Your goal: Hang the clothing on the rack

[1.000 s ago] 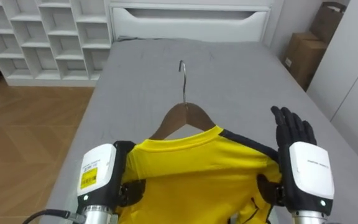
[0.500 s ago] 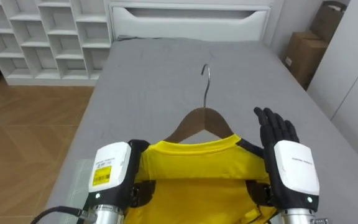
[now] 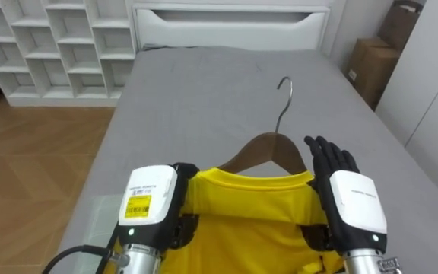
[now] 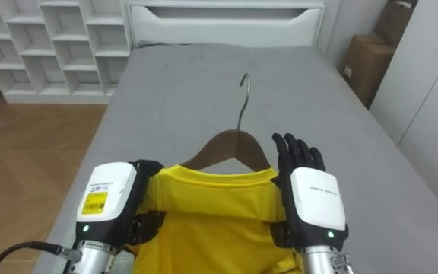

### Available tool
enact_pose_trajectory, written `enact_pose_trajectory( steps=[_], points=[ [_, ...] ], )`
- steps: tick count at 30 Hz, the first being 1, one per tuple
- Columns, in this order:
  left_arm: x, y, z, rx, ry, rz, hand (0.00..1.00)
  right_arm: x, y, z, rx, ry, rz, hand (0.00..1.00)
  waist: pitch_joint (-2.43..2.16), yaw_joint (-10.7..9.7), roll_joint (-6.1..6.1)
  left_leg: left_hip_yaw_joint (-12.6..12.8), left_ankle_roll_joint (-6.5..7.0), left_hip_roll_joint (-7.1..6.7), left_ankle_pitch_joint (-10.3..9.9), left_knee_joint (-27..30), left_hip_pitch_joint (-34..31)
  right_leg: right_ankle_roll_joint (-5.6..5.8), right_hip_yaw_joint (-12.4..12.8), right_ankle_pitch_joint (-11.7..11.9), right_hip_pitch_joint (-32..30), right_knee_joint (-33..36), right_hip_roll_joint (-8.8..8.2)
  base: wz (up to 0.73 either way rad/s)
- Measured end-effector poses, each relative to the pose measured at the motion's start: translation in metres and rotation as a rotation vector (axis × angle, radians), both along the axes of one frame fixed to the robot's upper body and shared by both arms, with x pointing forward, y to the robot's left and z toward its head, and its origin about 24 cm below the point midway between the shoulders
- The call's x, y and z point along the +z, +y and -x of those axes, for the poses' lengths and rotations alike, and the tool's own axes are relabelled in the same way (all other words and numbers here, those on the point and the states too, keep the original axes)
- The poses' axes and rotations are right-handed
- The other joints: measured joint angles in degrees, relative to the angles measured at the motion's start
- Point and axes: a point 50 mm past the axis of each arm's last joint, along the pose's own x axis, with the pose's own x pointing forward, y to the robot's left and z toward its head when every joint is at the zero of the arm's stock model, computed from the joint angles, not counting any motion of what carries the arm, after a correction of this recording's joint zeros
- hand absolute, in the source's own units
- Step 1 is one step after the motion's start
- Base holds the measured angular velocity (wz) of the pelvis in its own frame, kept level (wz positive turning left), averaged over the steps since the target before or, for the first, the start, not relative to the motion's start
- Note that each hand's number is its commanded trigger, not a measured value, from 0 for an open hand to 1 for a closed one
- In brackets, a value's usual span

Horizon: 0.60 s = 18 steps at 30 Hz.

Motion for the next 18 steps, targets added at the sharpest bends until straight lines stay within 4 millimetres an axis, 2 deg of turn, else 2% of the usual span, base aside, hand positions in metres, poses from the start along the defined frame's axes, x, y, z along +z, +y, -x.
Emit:
enact_pose_trajectory(
  steps=[18],
  points=[
    [0.0, 0.007, -0.002, -0.016, 0.013, -0.112, 1.0, -0.029, -0.01, 0.002, -0.016, 0.183, 0.008, 0.0, 0.09, -0.26, -0.38, -0.87, 0.0, -0.13, 0.0, -0.04, -0.73, 0.01, -0.74, 0.0, -0.23, -0.22, -0.18, 0.02]
  ],
)
